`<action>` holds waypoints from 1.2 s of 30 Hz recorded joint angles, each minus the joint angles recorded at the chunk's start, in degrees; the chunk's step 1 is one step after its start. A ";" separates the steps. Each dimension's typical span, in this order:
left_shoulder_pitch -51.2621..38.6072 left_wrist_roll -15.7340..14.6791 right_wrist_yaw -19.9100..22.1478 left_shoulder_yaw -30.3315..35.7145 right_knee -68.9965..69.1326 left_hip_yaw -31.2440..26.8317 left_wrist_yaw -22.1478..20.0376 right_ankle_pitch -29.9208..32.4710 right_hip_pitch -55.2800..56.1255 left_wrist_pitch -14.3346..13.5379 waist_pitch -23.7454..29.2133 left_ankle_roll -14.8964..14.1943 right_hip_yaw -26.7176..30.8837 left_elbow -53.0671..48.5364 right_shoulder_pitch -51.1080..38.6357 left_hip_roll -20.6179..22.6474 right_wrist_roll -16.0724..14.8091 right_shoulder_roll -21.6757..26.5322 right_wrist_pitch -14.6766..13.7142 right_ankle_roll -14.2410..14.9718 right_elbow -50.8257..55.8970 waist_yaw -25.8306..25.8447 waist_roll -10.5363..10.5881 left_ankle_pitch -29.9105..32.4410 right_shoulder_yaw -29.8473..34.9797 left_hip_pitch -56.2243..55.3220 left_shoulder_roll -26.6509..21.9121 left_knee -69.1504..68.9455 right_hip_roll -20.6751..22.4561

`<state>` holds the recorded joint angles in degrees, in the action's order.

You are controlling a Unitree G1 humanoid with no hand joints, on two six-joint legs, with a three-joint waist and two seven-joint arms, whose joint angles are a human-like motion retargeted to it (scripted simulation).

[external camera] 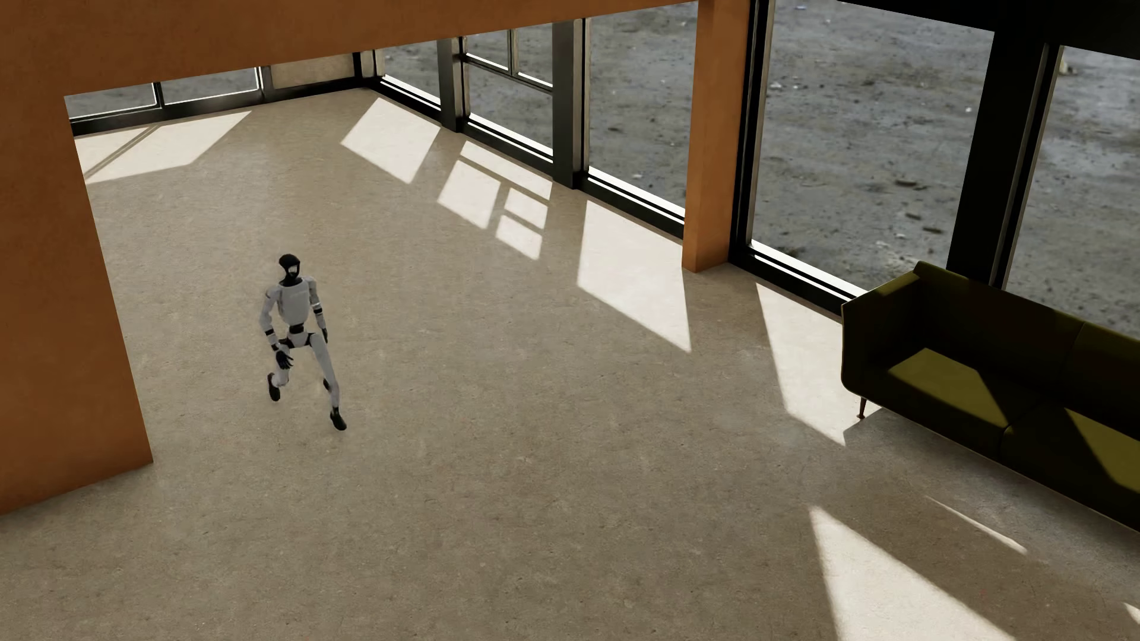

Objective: Walk to the sofa

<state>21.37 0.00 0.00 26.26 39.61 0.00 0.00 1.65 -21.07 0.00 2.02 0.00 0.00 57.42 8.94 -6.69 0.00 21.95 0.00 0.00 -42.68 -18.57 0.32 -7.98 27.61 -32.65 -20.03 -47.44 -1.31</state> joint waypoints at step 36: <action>-1.29 0.00 0.00 -1.41 41.61 0.00 0.00 2.73 38.31 0.00 2.62 0.00 0.00 -10.98 8.17 12.85 0.00 0.57 0.00 0.00 -12.97 17.19 12.10 -3.05 3.20 28.50 -1.18 11.63 5.44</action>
<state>20.08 0.00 0.00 24.85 81.22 0.00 0.00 4.39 17.24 0.00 4.65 0.00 0.00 46.44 17.12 6.16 0.00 22.52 0.00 0.00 -55.65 -1.38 12.42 -11.03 30.81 -4.15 -21.21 -35.81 4.13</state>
